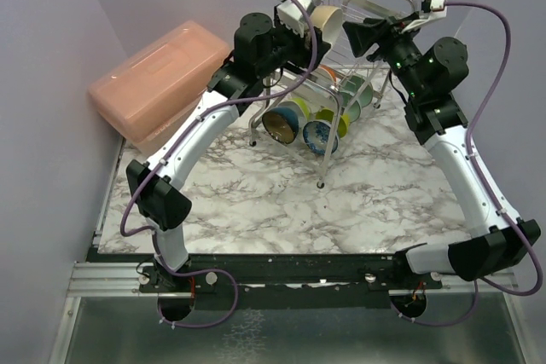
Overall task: Load the bowls into the dish rack
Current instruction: Adjust the bowl in the dish rack.
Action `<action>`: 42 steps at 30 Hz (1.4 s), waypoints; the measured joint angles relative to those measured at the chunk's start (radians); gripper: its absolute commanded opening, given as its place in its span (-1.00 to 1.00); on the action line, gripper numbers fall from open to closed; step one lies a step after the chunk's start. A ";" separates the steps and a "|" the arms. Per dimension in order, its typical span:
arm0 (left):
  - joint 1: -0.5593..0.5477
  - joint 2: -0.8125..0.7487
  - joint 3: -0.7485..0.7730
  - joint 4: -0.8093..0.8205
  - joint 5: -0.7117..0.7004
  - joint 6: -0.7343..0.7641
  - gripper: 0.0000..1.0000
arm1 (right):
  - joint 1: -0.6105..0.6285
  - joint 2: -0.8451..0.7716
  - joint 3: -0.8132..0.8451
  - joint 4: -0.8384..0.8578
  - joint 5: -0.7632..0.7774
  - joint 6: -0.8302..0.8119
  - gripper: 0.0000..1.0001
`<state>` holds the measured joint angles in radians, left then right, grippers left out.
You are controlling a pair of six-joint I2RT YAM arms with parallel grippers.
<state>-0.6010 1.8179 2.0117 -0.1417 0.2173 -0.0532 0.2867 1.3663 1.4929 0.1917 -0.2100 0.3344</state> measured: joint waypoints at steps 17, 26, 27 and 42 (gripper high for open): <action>-0.070 -0.010 0.000 0.025 -0.082 0.549 -1.00 | 0.000 -0.020 0.093 -0.242 -0.047 0.138 0.46; -0.079 -0.023 -0.020 0.049 -0.082 0.780 -1.00 | -0.018 -0.015 0.093 -0.248 -0.098 0.227 0.52; -0.080 -0.026 -0.026 0.053 -0.082 0.805 -1.00 | -0.023 -0.015 0.093 -0.248 -0.100 0.234 0.53; -0.100 -0.056 -0.082 0.088 -0.148 1.081 -1.00 | -0.083 0.106 0.150 -0.168 -0.294 0.462 0.27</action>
<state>-0.7010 1.7618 1.9301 -0.0536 0.0696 1.0275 0.2035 1.4719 1.6424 0.0238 -0.5037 0.7963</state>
